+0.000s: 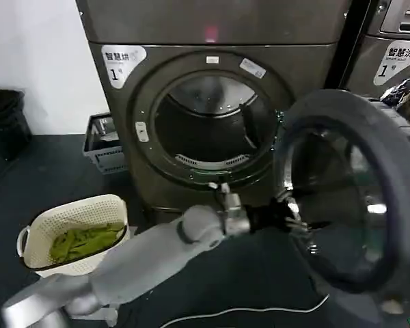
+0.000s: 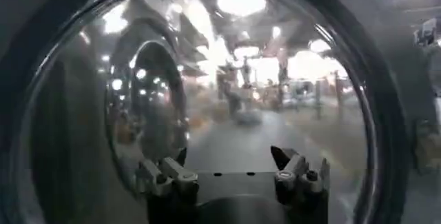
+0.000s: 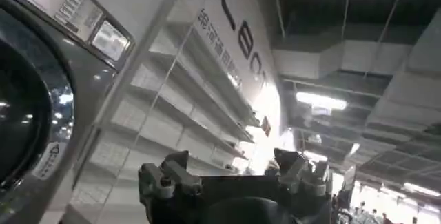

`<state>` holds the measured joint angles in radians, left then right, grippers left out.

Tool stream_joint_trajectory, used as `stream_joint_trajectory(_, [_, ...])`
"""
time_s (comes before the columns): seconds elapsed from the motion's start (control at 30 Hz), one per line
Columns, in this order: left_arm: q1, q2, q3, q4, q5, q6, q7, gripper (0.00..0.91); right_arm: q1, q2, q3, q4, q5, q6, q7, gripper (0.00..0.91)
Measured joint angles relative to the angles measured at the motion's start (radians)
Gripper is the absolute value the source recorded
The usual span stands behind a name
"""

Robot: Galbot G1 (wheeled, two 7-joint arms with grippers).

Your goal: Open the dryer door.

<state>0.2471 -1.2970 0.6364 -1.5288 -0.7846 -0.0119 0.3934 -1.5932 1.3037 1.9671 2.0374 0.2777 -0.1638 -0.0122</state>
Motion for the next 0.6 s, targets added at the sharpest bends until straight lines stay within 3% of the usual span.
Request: stream_joint_trajectory(0.6, [-0.013,-0.214,-0.008,0.192,0.118,-0.078,-0.165,0.907,-0.029,0.002,0.056,0.004,0.038,0.005,-0.002,0.907])
